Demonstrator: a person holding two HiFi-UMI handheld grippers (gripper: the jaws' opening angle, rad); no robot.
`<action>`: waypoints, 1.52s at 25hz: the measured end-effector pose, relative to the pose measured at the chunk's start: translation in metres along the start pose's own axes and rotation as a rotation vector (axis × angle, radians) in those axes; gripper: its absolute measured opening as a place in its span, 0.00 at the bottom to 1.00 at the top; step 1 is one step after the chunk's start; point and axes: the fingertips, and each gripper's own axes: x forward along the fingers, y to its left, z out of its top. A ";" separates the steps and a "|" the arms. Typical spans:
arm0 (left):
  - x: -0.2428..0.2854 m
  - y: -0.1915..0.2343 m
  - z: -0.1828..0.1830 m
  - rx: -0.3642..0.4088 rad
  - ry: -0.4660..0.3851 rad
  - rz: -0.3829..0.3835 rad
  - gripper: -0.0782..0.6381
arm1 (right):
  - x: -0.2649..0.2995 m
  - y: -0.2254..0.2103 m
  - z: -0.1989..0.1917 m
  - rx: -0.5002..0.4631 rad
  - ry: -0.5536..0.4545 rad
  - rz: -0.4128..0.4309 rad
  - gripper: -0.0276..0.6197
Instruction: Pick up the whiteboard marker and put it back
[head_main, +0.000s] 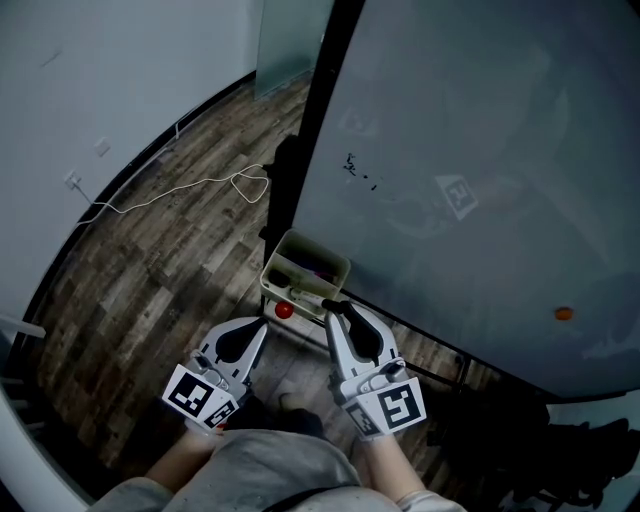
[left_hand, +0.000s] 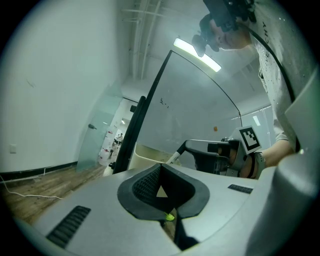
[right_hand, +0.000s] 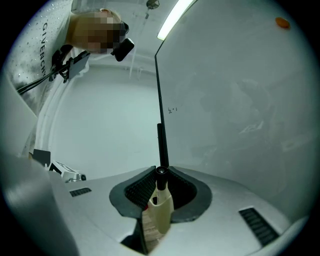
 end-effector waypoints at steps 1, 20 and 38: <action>0.000 0.001 0.001 0.001 -0.002 0.003 0.13 | 0.000 0.000 0.002 -0.001 -0.003 0.003 0.17; -0.003 0.005 0.007 0.003 -0.023 0.033 0.13 | -0.009 -0.001 0.024 0.012 -0.040 0.016 0.17; 0.002 0.001 0.015 0.012 -0.039 0.027 0.13 | -0.021 0.002 0.053 -0.002 -0.089 0.034 0.17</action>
